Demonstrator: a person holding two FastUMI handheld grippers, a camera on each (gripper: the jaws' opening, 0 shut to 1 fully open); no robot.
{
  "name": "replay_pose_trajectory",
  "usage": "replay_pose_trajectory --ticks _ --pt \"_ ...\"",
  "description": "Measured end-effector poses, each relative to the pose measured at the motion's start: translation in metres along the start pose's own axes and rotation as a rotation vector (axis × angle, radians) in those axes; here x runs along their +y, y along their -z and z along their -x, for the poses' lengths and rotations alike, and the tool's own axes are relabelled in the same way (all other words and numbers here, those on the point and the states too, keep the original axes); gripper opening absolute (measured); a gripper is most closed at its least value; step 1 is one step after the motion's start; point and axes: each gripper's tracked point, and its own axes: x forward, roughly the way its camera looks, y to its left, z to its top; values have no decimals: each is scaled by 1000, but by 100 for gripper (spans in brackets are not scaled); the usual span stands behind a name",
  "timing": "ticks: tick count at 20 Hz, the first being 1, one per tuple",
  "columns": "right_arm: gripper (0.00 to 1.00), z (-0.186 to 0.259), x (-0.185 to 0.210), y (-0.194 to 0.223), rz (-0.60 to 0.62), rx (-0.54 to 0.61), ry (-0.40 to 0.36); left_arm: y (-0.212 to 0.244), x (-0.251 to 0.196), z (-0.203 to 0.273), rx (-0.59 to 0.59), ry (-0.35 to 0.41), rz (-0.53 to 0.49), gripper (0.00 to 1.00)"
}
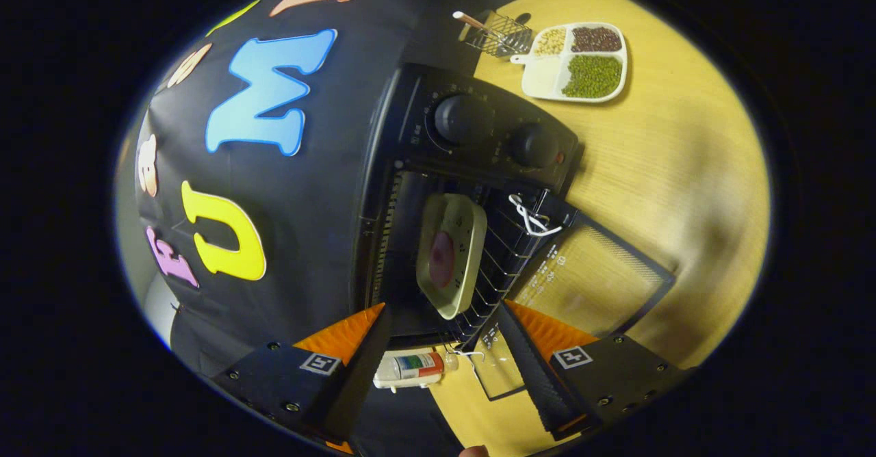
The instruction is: Open the electric oven with the left hand, put the food in, and close the electric oven.
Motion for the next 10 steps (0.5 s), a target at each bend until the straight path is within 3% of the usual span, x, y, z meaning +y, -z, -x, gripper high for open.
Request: replay_pose_trajectory --ticks 5,8,10 --pt "97 56 7 -13 134 30 -55 32 -46 10 64 95 5 100" --pt "97 95 8 -29 275 -14 -75 55 -78 18 116 151 26 97" --pt "97 120 7 -34 367 -28 -91 74 -98 23 152 181 30 100"
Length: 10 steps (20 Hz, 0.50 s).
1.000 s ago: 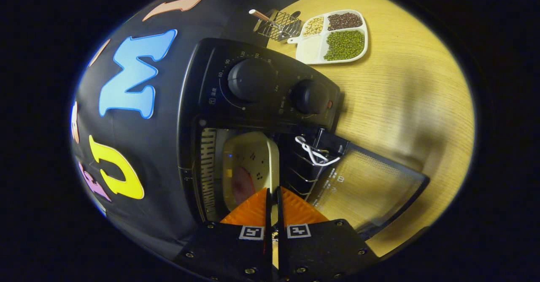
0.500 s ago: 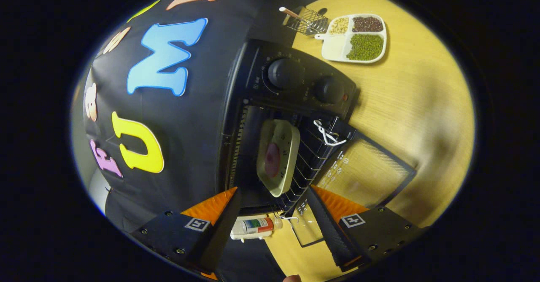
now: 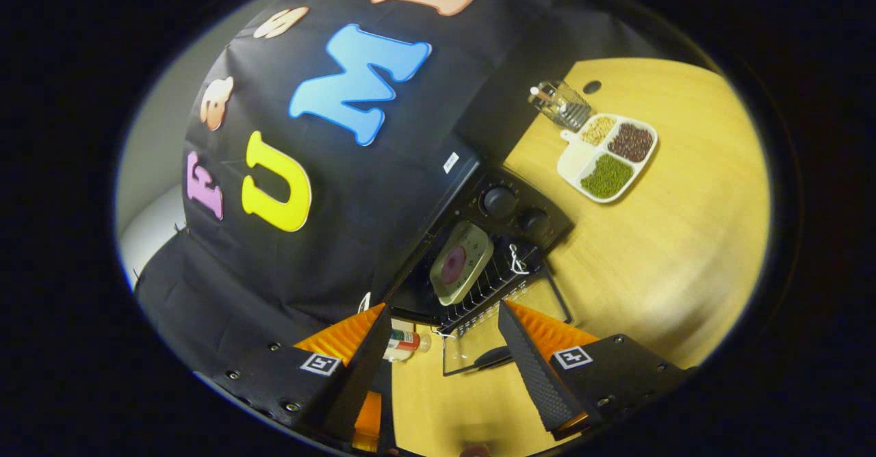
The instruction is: Open the electric oven with the left hand, put the food in, and close the electric oven.
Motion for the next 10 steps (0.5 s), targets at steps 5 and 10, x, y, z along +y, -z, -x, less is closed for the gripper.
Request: replay_pose_trajectory --ticks 5,10 --pt "97 60 -17 -19 249 -69 37 48 -53 -9 110 88 -13 100" --pt "97 108 -43 -33 447 -117 124 97 -87 -29 243 117 11 100"
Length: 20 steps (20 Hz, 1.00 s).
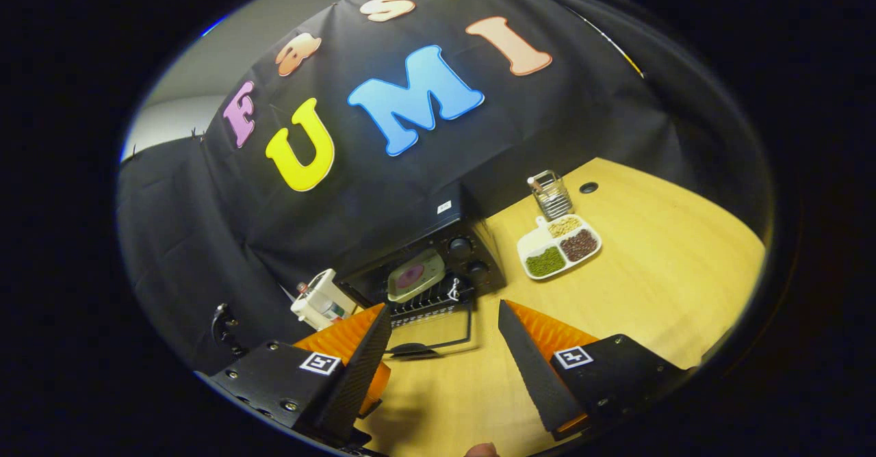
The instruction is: Open the electric oven with the left hand, put the food in, and close the electric oven.
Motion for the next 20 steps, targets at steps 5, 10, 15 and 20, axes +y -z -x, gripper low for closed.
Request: replay_pose_trajectory --ticks 5,10,15,20 --pt "98 38 -24 -10 296 -48 79 35 -13 -24 114 -23 17 100" --pt "98 60 -43 -14 445 -49 151 46 -21 -60 169 -36 -10 98" --pt "98 67 -51 -19 526 -58 193 48 -19 -82 179 -51 -34 100" --pt "98 61 -52 -22 493 -54 196 32 -18 -81 151 -53 -82 98"
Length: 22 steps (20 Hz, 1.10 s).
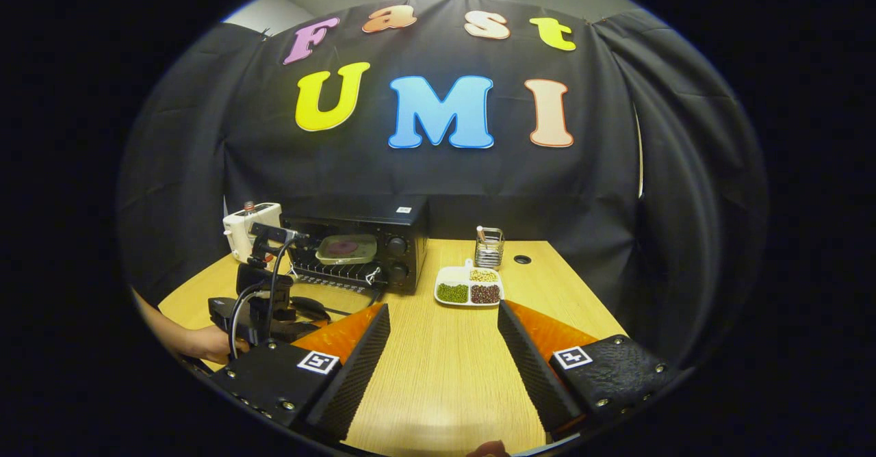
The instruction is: Open the electric oven with the left hand, put the food in, and close the electric oven.
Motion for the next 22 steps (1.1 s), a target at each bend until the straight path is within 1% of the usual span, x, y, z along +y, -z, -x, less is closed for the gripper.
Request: replay_pose_trajectory --ticks 1,2,3,4,5,10,11,12,13,14,15,16,17,18,19,20,22 --pt "98 -1 1 0 -11 2 -7 -9 1 7 -30 1 -19 97" --pt "98 -1 3 0 -18 1 -11 -20 2 13 -58 3 -35 94" --pt "98 -4 5 0 -17 0 -17 -31 5 18 -84 6 -40 97" --pt "98 -7 7 -2 -10 -2 -20 -43 7 22 -104 10 -34 100" --pt "98 -9 9 0 -1 -4 -24 -52 9 27 -121 13 -20 97" --pt "98 -14 19 2 -3 -7 -52 -119 18 37 -225 25 54 97" --pt "98 -15 19 4 -8 -4 -51 -130 17 34 -247 23 47 100" --pt "98 -17 18 4 -15 -4 -47 -141 17 31 -266 18 29 100" --pt "98 -19 16 4 -23 -5 -42 -148 17 29 -278 16 14 97" --pt "98 -18 15 3 -32 -5 -37 -156 16 25 -284 15 5 100" --pt "98 -19 12 2 -40 -9 -29 -164 16 22 -295 14 1 100" --pt "98 -18 8 1 -45 -11 -22 -174 15 20 -309 14 -3 95" --pt "98 -17 4 0 -51 -14 -14 -184 14 25 -331 14 -6 91" --pt "98 -15 0 -1 -55 -20 -8 -194 12 34 -361 14 -1 100" --pt "98 -13 -3 -6 -59 -29 -3 -203 10 43 -388 19 7 98" --pt "98 -9 -6 -10 -63 -41 1 -212 8 56 -415 23 15 100" --pt "98 -2 -13 -21 -68 -71 2 -224 5 91 -474 24 25 100"
